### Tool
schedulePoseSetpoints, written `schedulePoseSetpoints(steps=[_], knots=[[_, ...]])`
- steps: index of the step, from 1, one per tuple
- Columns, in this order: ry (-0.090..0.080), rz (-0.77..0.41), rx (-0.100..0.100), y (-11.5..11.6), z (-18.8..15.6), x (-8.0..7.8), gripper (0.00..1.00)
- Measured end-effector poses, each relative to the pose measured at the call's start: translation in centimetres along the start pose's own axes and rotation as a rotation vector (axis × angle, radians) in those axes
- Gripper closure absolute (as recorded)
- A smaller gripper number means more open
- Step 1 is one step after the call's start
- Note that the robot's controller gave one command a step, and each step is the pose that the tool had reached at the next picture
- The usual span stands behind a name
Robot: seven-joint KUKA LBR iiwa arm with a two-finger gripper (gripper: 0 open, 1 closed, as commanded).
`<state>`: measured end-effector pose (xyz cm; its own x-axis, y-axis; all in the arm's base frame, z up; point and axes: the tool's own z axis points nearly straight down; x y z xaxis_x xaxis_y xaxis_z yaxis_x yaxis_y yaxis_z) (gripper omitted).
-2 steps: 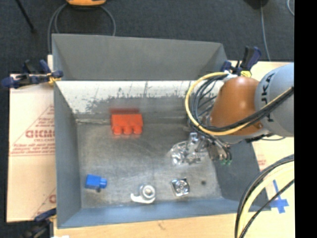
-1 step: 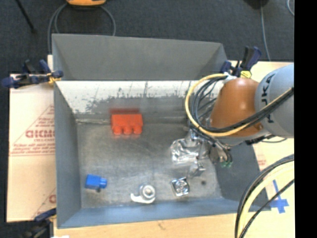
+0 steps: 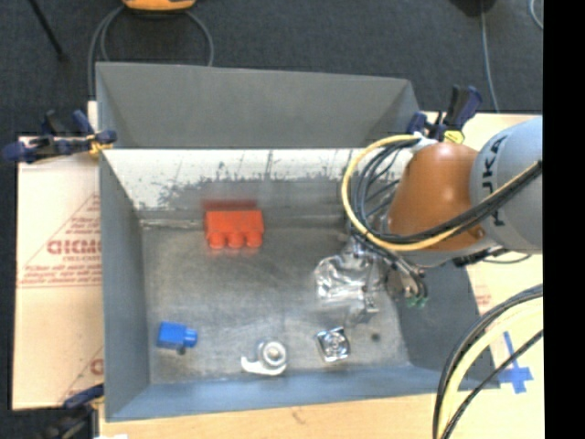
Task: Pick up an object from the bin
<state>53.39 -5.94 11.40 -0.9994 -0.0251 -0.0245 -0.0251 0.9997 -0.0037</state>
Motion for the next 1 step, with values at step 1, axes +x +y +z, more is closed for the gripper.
schedulePoseSetpoints(steps=[1], knots=[[-0.012, -0.105, 0.003, -0.16, 0.00, -0.19, 0.00]])
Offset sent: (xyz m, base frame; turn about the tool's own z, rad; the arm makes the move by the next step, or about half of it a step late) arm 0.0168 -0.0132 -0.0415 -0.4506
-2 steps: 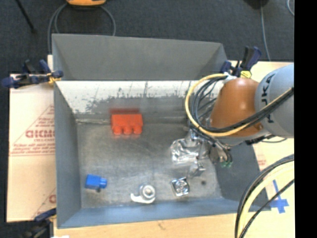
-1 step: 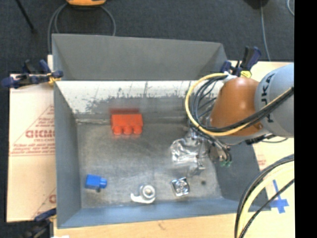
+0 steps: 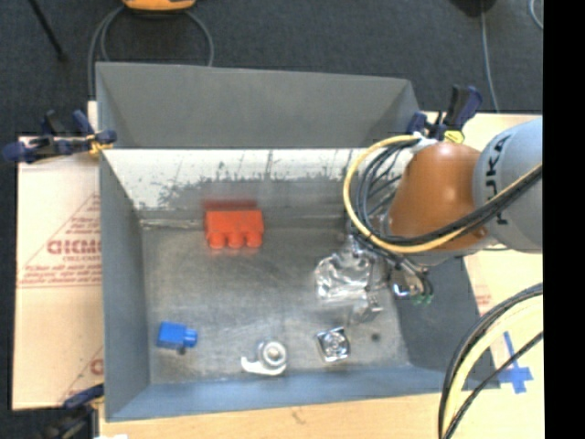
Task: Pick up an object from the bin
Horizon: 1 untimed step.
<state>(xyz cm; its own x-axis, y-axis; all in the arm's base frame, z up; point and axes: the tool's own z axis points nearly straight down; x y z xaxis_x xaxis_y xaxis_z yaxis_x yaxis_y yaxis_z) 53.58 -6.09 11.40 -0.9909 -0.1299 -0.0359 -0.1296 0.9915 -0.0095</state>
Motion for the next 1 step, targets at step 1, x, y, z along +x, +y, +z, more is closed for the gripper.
schedulePoseSetpoints(steps=[1], knots=[[0.002, 0.014, -0.001, 0.08, -0.07, 0.01, 0.00]])
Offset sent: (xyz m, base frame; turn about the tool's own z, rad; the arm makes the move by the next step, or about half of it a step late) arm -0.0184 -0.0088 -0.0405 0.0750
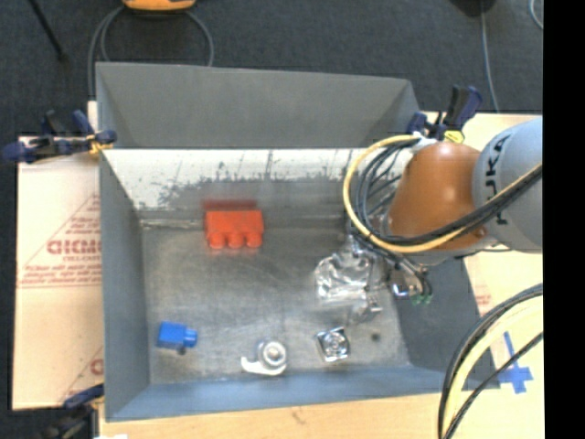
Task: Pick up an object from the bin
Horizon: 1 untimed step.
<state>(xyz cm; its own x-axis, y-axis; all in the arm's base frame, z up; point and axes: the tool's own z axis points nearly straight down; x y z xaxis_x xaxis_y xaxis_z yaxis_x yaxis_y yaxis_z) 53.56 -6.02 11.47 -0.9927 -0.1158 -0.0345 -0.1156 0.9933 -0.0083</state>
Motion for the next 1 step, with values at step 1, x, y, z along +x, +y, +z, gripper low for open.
schedulePoseSetpoints(steps=[1], knots=[[-0.014, -0.081, 0.000, -0.21, 0.18, -0.87, 0.00]])
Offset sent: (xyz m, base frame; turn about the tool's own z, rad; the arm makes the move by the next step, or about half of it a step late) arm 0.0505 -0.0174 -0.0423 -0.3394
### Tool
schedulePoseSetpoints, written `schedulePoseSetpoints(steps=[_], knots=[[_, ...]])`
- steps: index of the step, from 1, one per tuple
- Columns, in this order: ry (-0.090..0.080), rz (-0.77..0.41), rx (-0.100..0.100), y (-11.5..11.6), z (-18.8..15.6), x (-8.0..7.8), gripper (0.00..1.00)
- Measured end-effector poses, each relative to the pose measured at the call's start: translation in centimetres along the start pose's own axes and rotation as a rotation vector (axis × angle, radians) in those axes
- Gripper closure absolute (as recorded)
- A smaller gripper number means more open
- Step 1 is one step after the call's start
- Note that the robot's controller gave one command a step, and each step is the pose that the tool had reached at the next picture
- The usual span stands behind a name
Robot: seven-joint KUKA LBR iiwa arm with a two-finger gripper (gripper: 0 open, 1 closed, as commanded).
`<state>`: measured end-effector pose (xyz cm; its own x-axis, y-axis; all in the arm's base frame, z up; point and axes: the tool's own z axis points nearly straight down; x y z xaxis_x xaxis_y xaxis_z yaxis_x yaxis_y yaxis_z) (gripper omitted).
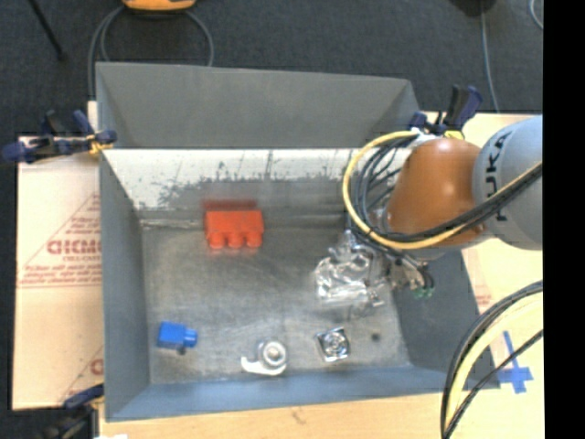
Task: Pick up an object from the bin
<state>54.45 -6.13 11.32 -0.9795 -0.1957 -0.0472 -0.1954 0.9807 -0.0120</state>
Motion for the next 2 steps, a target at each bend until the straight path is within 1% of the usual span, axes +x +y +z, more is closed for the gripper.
schedulePoseSetpoints(steps=[1, 2], knots=[[-0.004, -0.002, 0.001, 0.0, -0.1, -0.2, 1.00], [0.035, -0.036, -0.009, 2.0, -14.0, 0.3, 1.00]])
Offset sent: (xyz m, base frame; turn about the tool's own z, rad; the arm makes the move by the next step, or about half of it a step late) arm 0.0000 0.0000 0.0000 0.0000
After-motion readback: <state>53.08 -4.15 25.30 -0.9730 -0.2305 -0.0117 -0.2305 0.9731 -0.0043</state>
